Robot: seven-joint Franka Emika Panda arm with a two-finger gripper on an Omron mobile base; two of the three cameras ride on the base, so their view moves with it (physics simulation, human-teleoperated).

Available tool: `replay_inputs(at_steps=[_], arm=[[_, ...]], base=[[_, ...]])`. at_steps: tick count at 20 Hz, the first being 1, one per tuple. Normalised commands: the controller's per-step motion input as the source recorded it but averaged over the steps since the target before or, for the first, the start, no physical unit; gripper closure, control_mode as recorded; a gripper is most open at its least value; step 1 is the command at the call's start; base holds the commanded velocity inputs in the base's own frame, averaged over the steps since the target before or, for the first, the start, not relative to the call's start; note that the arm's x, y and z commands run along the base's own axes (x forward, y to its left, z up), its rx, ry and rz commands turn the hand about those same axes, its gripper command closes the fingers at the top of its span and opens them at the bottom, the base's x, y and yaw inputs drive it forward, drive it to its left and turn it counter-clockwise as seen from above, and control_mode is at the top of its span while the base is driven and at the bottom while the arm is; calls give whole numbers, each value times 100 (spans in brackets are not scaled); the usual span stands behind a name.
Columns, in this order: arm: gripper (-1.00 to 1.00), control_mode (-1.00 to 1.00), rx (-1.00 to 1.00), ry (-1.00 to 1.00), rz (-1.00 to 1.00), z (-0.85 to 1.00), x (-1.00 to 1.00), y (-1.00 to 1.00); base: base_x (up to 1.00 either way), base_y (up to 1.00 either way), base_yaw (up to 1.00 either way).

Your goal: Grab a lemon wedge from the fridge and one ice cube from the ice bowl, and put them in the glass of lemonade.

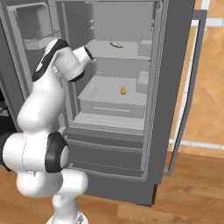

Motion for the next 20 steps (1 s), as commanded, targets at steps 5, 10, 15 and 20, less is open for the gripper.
replay_inputs(at_steps=[5, 10, 15, 20], arm=[[-100, -100, 0, -7, -16, 81, -83, -18], [-100, -100, -10, 4, -43, 52, -51, -20], [-100, -100, -10, 10, -56, 19, -49, -43], [-100, -100, -7, 2, -44, 7, -95, -47]], base=[[0, 0, 0], [0, 0, 0], [0, 0, 0], [0, 0, 0]])
